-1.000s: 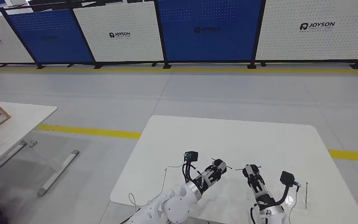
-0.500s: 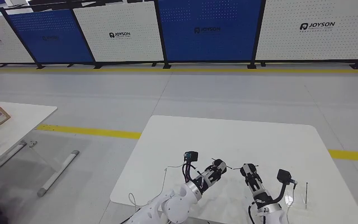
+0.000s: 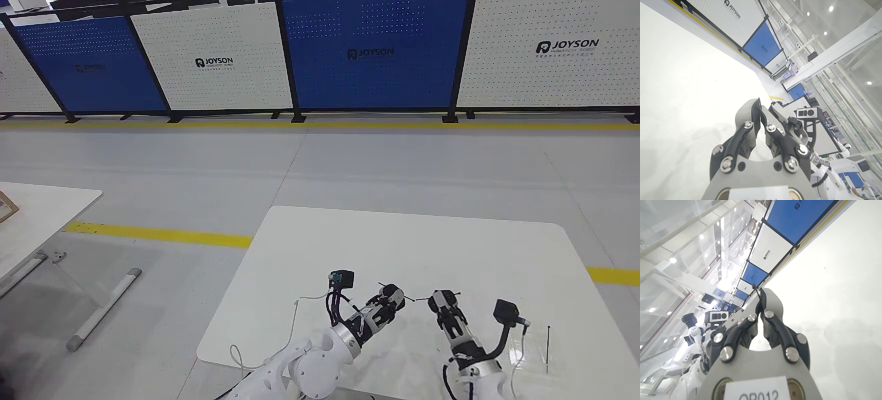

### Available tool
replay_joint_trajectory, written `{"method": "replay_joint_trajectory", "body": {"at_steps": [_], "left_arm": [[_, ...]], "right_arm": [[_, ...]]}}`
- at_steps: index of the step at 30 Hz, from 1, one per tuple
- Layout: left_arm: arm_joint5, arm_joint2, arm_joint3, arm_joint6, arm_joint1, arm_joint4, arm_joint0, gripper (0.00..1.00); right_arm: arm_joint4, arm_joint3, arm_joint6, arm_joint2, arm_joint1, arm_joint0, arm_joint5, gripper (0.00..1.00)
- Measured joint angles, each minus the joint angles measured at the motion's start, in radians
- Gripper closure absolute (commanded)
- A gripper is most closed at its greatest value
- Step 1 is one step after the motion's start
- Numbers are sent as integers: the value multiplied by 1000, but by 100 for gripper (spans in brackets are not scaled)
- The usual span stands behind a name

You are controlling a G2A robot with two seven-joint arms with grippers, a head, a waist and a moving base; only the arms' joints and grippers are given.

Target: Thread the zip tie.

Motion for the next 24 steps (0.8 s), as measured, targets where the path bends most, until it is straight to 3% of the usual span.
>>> {"method": "replay_joint_trajectory", "body": {"at_steps": [7, 19, 24], "left_arm": [[0, 0, 0, 0, 0, 0, 0, 100], [0, 0, 0, 0, 0, 0, 0, 100], [0, 0, 0, 0, 0, 0, 0, 100]], "right_arm": [[-14, 8, 6, 1, -13, 5, 20, 100], [-32, 7, 16, 24, -28, -17, 7, 100], [-27, 12, -8, 30, -36, -29, -44, 100]]}}
